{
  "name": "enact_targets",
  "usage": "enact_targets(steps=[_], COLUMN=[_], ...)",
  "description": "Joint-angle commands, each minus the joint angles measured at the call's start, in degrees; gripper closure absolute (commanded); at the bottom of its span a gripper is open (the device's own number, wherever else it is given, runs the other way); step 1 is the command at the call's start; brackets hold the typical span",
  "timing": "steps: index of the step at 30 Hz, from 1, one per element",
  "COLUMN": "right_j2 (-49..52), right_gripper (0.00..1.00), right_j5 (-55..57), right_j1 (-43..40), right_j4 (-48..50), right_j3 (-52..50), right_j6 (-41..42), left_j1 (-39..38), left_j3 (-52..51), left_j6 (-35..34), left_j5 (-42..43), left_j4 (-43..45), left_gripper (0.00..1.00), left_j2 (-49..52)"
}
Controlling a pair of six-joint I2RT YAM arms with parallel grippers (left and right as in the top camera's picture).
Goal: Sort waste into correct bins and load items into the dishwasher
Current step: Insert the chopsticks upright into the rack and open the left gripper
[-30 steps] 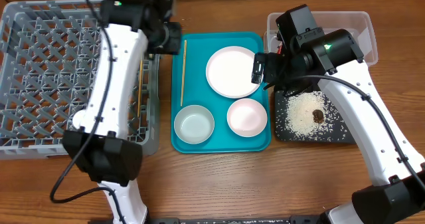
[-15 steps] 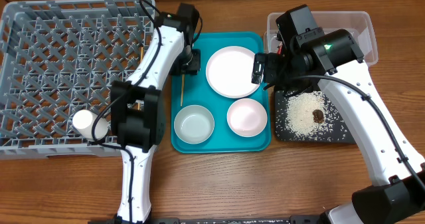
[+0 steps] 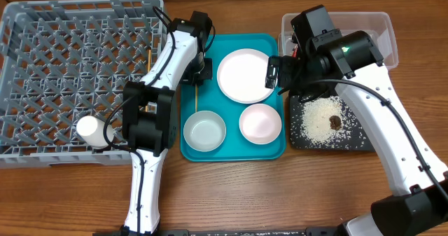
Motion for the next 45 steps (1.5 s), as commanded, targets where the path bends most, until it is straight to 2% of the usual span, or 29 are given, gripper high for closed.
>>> enact_targets(steps=[1, 10, 15, 20, 33, 38, 45], right_j2=[-0.5, -0.5, -0.5, -0.5, -0.5, -0.5, -0.5], right_gripper=[0.00, 0.00, 0.00, 0.00, 0.00, 0.00, 0.00], right_j5=[0.5, 0.5, 0.5, 0.5, 0.5, 0.5, 0.5], right_j1=[-0.5, -0.5, -0.5, -0.5, -0.5, -0.5, -0.5], right_j4=[0.1, 0.1, 0.1, 0.2, 0.0, 0.0, 0.0], right_j3=[1.2, 1.2, 1.2, 1.2, 1.2, 1.2, 1.2], right_j6=[-0.1, -0.1, -0.1, -0.1, -0.1, -0.1, -0.1], left_j1=[0.4, 3.2, 4.9, 6.4, 9.6, 10.8, 10.8], left_j3=[2.7, 15.2, 15.9, 15.2, -8.3, -9.6, -9.5], left_j6=[-0.8, 1.1, 2.5, 2.5, 2.9, 3.0, 7.0], left_j5=[0.7, -1.7, -8.1, -12.3, -15.1, -14.0, -12.5], left_j4=[-2.1, -11.6, -16.5, -20.5, -8.0, -6.6, -6.0], left_gripper=[0.96, 0.95, 0.91, 0.89, 0.91, 0.92, 0.80], left_j2=[0.9, -10.0, -17.8, -18.6, -18.3, -18.3, -18.6])
